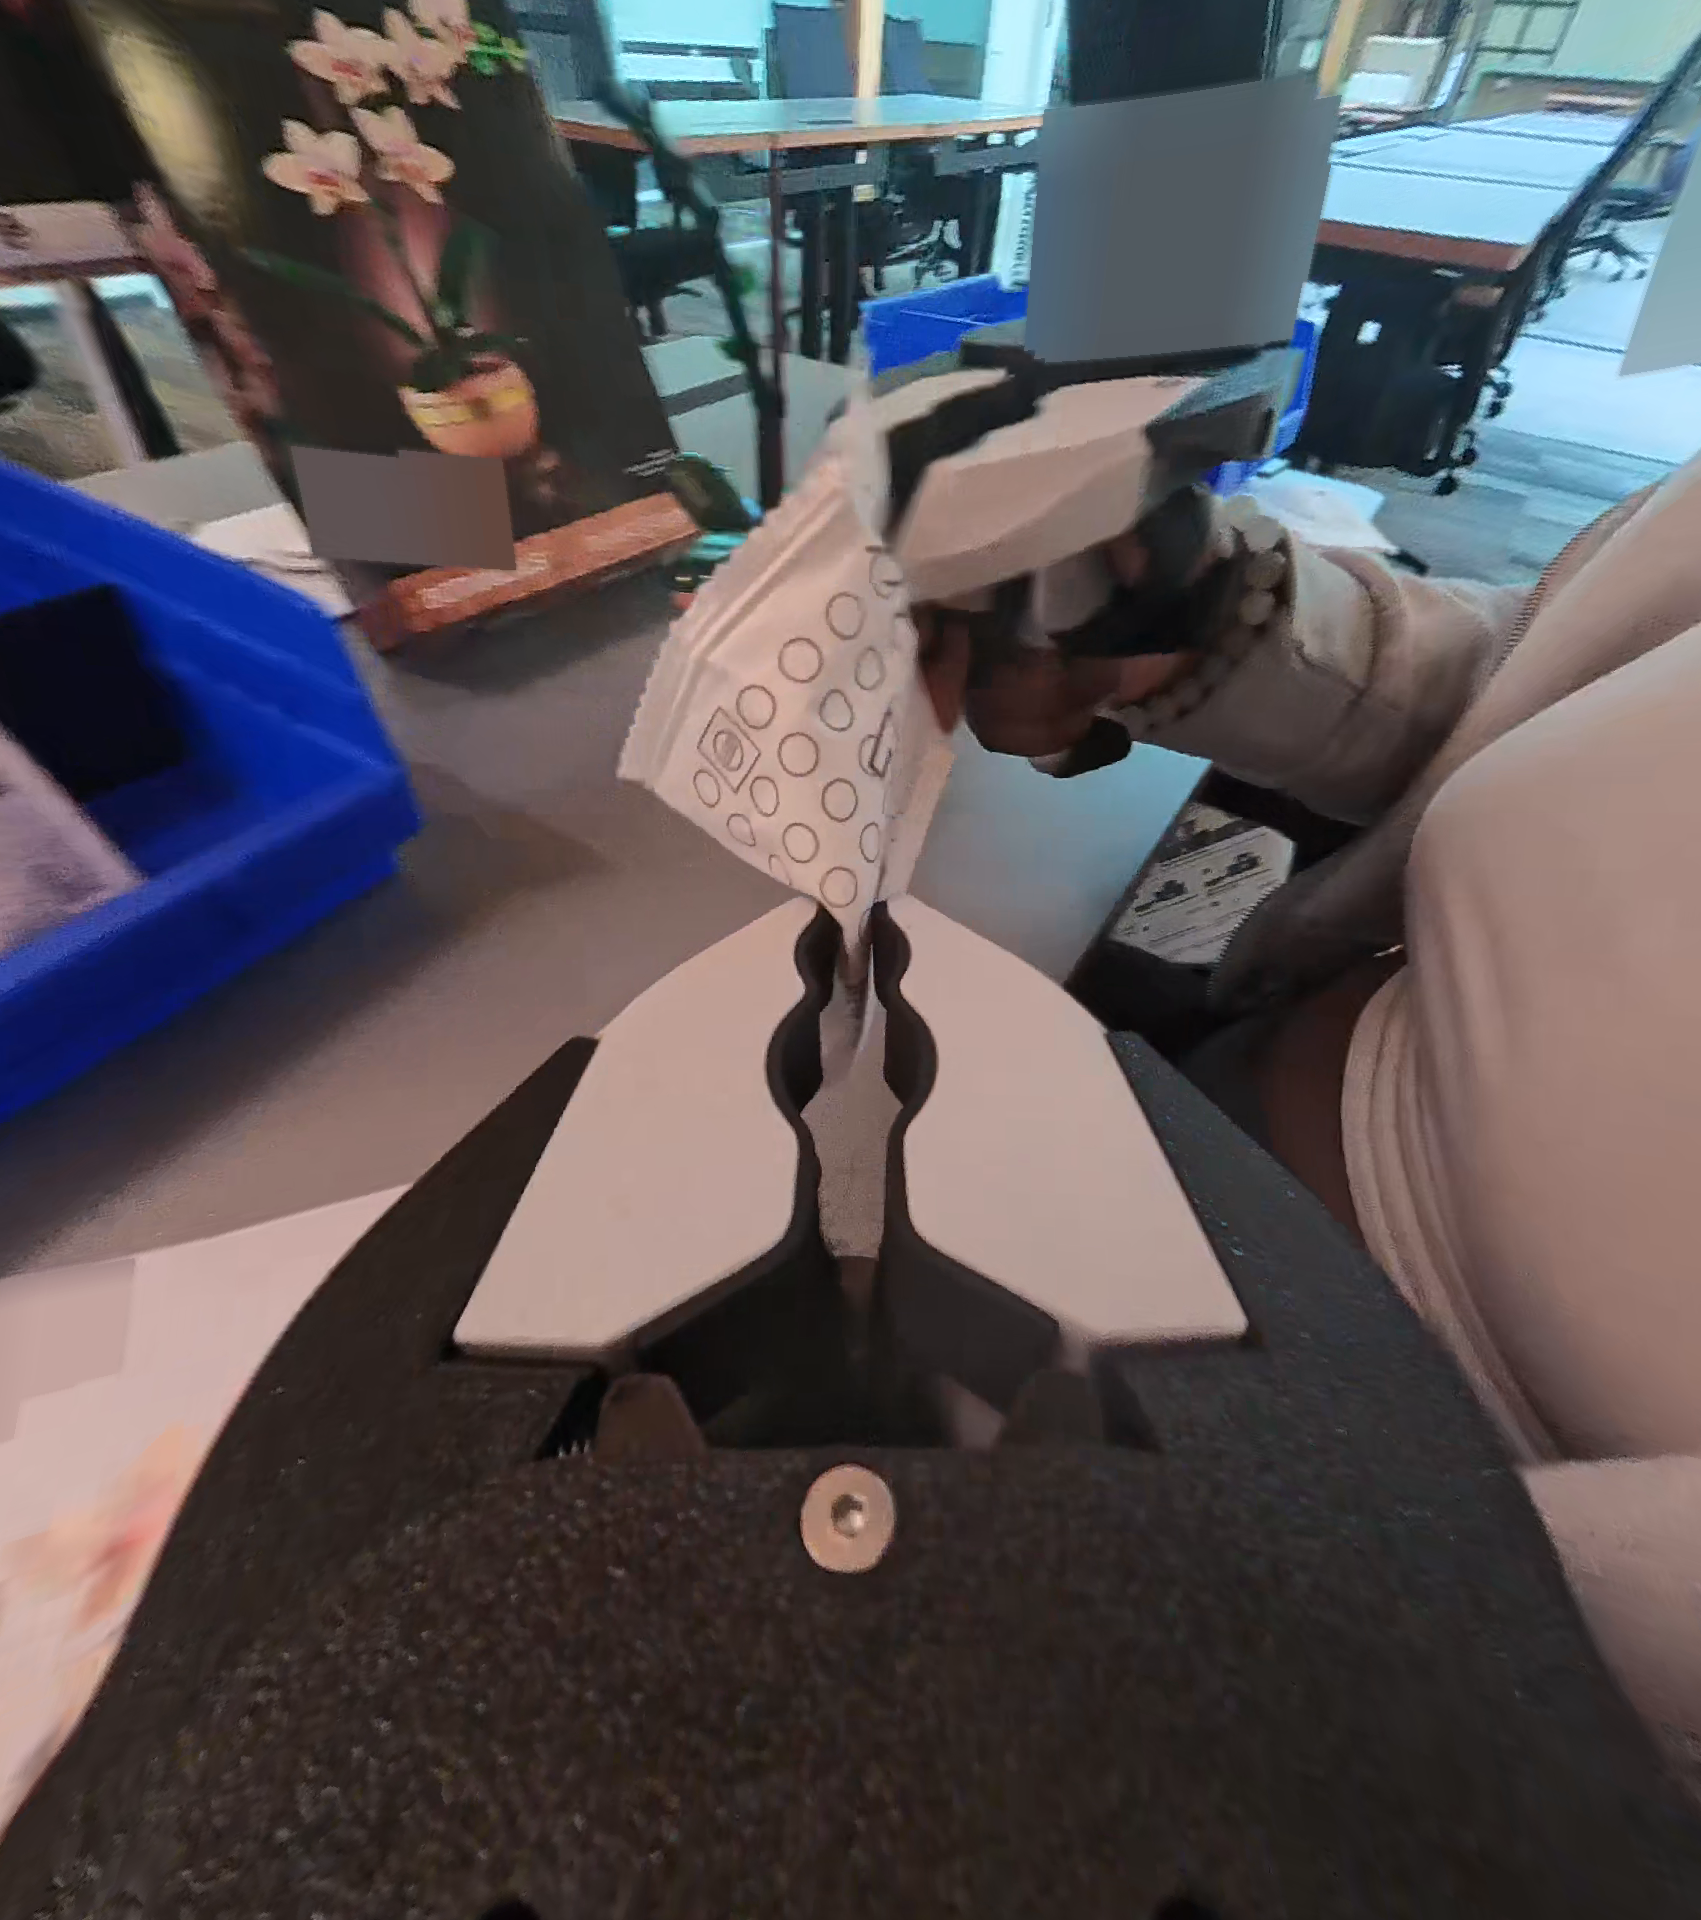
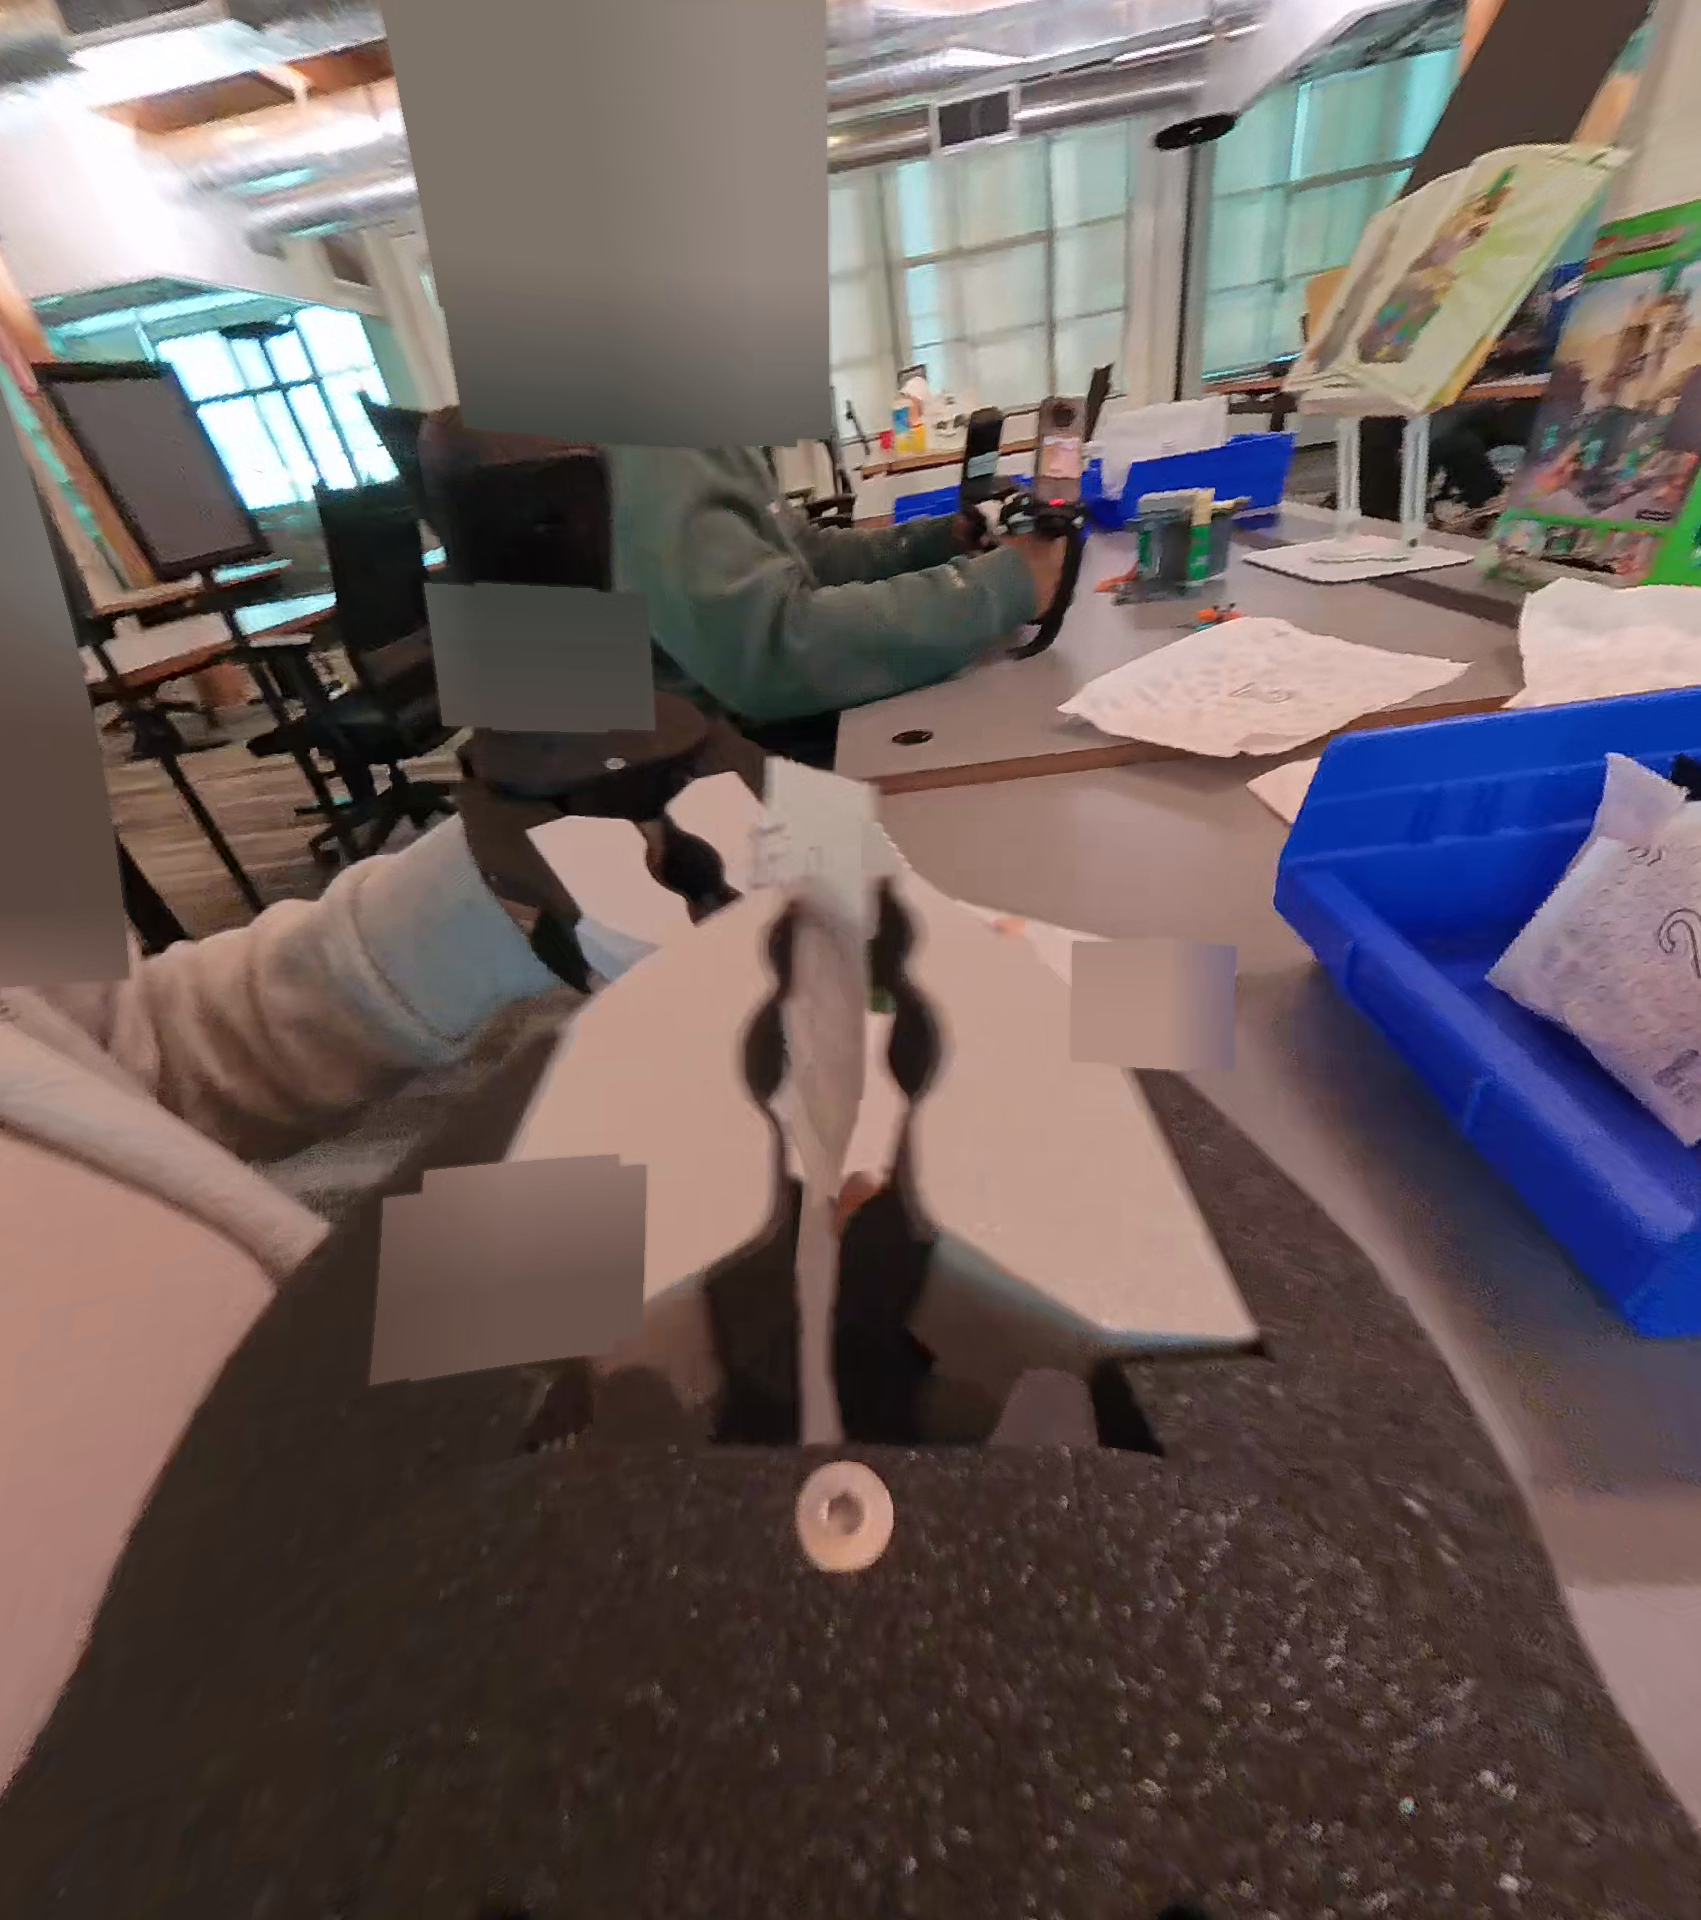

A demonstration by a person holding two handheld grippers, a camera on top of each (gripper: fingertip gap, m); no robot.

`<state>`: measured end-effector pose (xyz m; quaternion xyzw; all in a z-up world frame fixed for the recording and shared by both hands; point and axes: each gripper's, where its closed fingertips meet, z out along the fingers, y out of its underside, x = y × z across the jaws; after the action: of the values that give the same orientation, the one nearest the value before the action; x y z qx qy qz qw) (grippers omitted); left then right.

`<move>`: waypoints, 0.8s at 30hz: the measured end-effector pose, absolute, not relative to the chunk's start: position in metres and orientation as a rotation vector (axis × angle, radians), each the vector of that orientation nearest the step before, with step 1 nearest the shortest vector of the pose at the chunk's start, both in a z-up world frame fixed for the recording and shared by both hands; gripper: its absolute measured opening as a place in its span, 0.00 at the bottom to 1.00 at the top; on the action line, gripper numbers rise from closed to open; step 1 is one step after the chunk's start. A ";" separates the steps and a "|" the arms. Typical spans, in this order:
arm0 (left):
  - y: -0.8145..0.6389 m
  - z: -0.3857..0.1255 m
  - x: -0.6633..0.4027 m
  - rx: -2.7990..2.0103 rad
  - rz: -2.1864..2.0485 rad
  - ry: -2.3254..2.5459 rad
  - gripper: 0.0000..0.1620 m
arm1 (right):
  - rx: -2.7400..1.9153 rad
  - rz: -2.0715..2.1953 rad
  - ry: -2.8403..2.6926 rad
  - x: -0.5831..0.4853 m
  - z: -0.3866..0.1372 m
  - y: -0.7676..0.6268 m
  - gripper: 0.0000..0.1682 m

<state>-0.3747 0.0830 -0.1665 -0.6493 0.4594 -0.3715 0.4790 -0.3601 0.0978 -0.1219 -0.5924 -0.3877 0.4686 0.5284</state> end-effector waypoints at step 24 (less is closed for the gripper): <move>0.038 -0.123 -0.290 -1.175 -0.282 1.201 0.46 | -1.432 0.874 -0.762 -0.261 -0.126 0.074 0.00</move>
<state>-0.2900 0.0375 -0.1234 -0.5188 0.5304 -0.1246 0.6588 -0.2614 0.0744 -0.1259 -0.6188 -0.3294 0.3778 0.6048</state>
